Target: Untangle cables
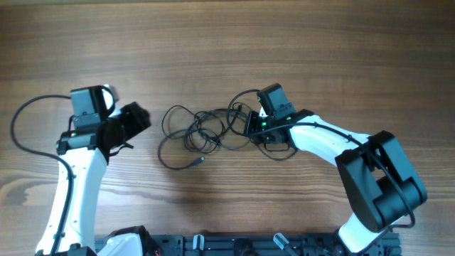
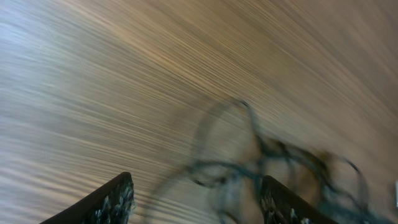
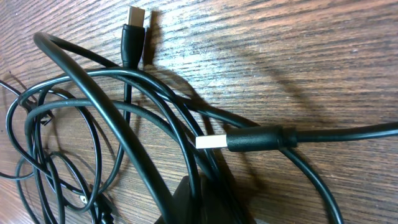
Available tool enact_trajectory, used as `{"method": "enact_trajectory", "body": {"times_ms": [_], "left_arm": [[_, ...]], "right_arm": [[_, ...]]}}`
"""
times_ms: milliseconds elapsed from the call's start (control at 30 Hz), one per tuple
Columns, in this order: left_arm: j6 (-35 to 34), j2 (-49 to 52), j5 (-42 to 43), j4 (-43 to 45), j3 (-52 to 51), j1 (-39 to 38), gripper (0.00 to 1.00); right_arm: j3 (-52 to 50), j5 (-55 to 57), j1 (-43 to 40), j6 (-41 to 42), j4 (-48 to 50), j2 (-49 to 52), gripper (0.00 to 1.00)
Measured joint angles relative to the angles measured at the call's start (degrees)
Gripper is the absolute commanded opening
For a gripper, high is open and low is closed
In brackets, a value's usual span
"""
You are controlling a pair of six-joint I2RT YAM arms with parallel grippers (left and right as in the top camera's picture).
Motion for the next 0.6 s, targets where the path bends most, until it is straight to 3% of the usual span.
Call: {"method": "enact_trajectory", "body": {"times_ms": [267, 600], "left_arm": [[0.0, 2.1, 6.3, 0.0, 0.0, -10.9, 0.58], [0.4, 9.9, 1.4, 0.4, 0.0, -24.3, 0.63]], "right_arm": [[0.0, 0.0, 0.0, 0.2, 0.0, 0.0, 0.05], [0.0, 0.0, 0.0, 0.2, 0.0, 0.0, 0.05]]}}
